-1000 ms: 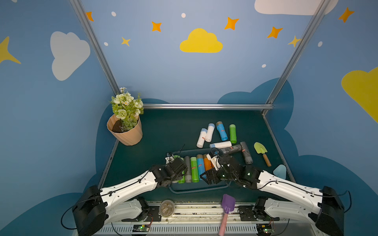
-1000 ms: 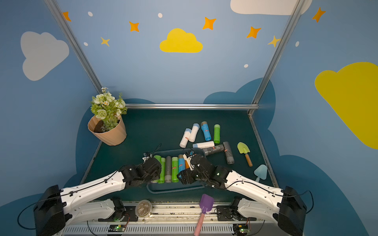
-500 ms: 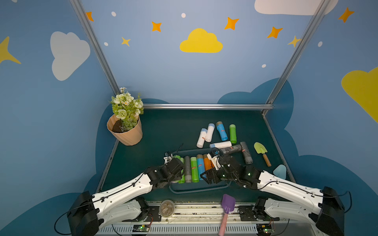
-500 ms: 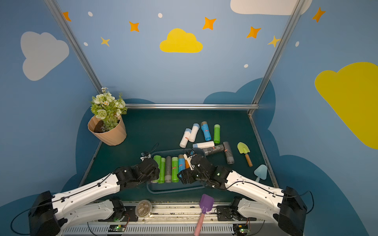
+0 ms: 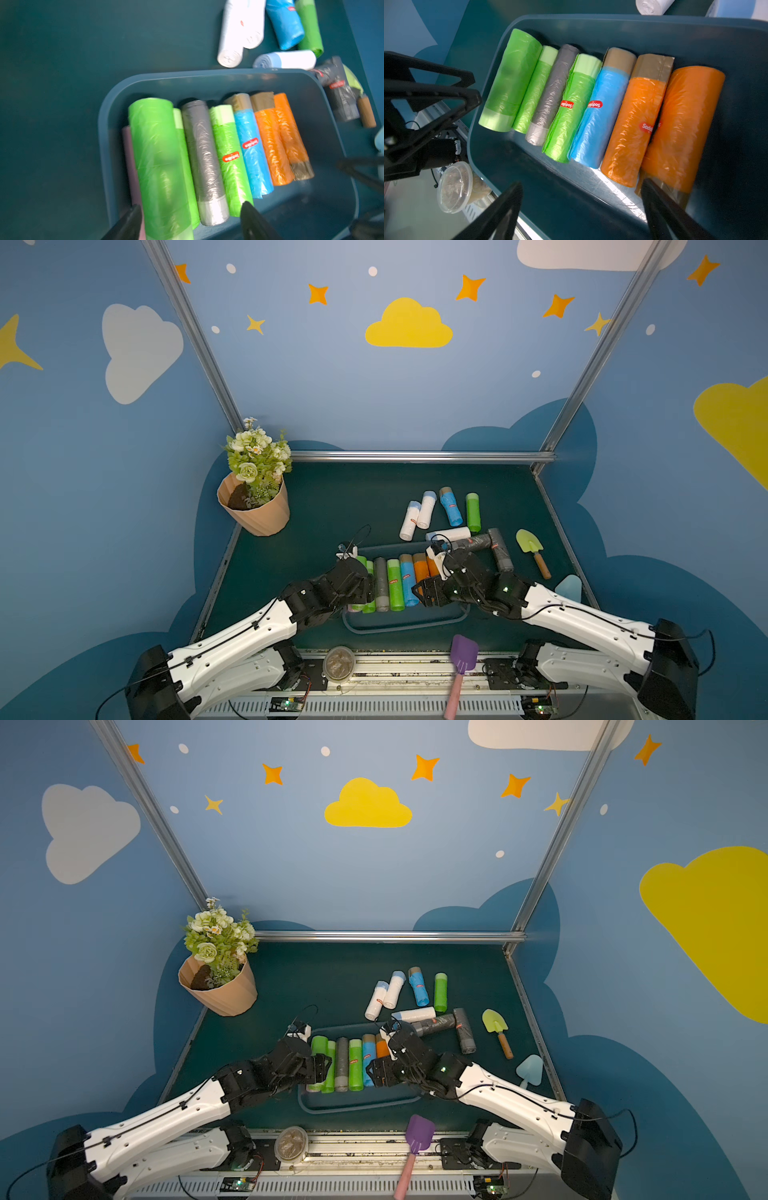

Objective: Put the roll of trash bags into the storage box
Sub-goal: Place the roll of trash bags in the storage box, then pick up the roll of trash bags from the center of the board.

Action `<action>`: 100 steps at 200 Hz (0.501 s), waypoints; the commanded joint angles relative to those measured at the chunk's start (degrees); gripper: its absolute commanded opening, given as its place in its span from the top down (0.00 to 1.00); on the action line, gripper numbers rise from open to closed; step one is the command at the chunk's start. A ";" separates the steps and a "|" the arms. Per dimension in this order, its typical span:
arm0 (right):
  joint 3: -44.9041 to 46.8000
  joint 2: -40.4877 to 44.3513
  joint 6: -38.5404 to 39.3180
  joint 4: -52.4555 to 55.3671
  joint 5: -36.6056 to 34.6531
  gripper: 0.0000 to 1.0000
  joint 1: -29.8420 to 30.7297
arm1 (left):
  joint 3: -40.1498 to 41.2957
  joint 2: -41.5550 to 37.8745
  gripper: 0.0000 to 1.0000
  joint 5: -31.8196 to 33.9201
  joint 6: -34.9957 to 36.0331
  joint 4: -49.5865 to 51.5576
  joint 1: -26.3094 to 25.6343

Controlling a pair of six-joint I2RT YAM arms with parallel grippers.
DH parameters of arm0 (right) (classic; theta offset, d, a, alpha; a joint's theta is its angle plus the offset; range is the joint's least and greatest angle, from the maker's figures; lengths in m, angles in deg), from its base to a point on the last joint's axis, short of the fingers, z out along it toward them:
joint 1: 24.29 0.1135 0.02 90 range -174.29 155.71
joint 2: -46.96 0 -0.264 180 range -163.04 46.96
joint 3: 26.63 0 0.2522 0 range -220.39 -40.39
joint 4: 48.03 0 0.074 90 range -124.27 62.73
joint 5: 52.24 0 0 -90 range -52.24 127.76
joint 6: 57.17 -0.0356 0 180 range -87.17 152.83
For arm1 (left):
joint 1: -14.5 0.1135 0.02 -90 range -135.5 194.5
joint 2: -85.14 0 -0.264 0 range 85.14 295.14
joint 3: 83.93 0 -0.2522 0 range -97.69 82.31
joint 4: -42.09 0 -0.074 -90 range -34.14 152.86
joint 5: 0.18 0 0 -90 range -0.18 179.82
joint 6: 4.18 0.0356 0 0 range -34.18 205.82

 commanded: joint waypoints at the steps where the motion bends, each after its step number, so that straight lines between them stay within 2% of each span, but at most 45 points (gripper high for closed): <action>1: -2.05 -1.02 -0.33 0.76 -1.04 0.13 -1.64 | -1.94 0.89 0.15 -4.80 7.52 -3.54 0.99; 31: -4.55 -3.19 0.99 1.81 -0.12 0.15 -4.67 | -6.50 3.33 0.00 -7.03 14.15 -2.65 4.16; 77: -9.44 -7.70 2.41 3.05 -1.27 0.15 -8.65 | -10.56 6.93 0.00 -21.43 21.82 -5.24 15.75; 100: -13.58 -11.87 2.88 4.54 -2.44 0.17 -10.51 | -13.50 9.43 0.00 -28.31 22.78 -5.29 21.12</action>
